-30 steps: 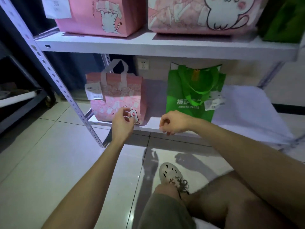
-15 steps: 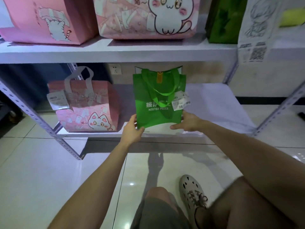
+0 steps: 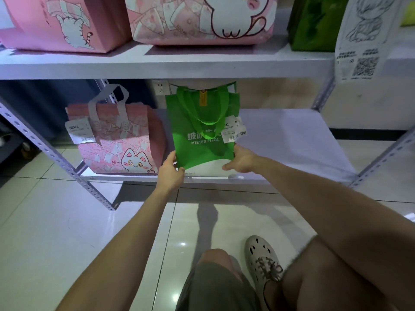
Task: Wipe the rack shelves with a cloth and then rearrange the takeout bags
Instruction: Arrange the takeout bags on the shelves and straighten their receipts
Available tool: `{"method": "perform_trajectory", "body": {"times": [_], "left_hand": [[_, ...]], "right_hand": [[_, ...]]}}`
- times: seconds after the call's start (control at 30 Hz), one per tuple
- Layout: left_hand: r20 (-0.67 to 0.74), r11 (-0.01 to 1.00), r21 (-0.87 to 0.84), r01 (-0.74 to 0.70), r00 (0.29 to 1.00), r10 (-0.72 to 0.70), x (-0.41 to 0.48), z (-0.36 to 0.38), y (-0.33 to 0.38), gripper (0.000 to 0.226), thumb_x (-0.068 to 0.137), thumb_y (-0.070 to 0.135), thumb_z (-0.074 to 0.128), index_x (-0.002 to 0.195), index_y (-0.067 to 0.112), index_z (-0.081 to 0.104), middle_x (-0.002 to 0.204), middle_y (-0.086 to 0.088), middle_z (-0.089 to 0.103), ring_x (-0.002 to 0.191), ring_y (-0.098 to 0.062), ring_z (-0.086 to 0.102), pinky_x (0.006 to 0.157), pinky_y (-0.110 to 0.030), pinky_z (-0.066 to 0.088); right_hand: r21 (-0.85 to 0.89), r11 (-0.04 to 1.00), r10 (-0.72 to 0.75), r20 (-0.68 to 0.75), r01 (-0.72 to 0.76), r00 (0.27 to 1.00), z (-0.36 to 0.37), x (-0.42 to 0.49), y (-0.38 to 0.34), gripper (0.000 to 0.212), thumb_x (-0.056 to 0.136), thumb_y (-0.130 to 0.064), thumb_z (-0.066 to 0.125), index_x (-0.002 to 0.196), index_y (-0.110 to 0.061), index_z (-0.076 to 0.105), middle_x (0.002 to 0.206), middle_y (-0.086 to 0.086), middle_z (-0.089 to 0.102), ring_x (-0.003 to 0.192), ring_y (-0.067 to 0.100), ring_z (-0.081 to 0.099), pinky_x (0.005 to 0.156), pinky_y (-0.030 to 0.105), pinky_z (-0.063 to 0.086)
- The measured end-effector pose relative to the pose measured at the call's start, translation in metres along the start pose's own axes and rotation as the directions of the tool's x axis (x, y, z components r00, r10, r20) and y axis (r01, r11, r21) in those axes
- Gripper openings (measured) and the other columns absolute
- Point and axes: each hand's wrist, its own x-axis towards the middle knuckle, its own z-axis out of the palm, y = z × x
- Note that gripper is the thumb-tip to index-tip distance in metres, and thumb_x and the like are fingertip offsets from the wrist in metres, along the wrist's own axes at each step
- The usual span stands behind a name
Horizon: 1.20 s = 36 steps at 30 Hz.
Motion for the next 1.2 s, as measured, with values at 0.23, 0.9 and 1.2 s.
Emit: {"method": "perform_trajectory", "body": {"times": [0.23, 0.9, 1.2], "left_hand": [[0.024, 0.999, -0.032, 0.027, 0.999, -0.026, -0.006, -0.005, 0.002, 0.063, 0.099, -0.005, 0.065, 0.155, 0.018, 0.048, 0.144, -0.006, 0.067, 0.125, -0.02, 0.067, 0.108, -0.034, 0.052], [0.389, 0.809, 0.496, -0.316, 0.913, 0.119, -0.049, -0.043, 0.047, 0.044, 0.104, 0.035, 0.068, 0.146, 0.021, 0.061, 0.141, -0.006, 0.069, 0.12, -0.024, 0.069, 0.104, -0.042, 0.055], [0.395, 0.797, 0.559, -0.228, 0.918, -0.015, -0.036, -0.029, 0.032, 0.041, 0.103, 0.027, 0.07, 0.142, 0.016, 0.067, 0.141, -0.01, 0.07, 0.124, -0.029, 0.067, 0.098, -0.034, 0.05]], "right_hand": [[0.128, 0.987, 0.083, 0.142, -0.102, 0.986, -0.012, -0.017, 0.005, 0.079, 0.091, -0.022, 0.085, 0.157, -0.014, 0.041, 0.148, 0.013, 0.057, 0.115, 0.033, 0.067, 0.094, 0.047, 0.063], [-0.412, 0.887, -0.064, 0.336, 0.208, 0.94, -0.004, -0.125, -0.046, 0.073, 0.091, -0.058, 0.076, 0.15, -0.021, 0.053, 0.147, 0.002, 0.058, 0.131, 0.028, 0.058, 0.107, 0.042, 0.051], [-0.287, 0.865, -0.293, 0.377, 0.411, 0.879, 0.041, -0.075, -0.068, 0.076, 0.089, -0.056, 0.078, 0.155, -0.03, 0.049, 0.143, 0.0, 0.063, 0.125, 0.026, 0.061, 0.087, 0.033, 0.047]]}}
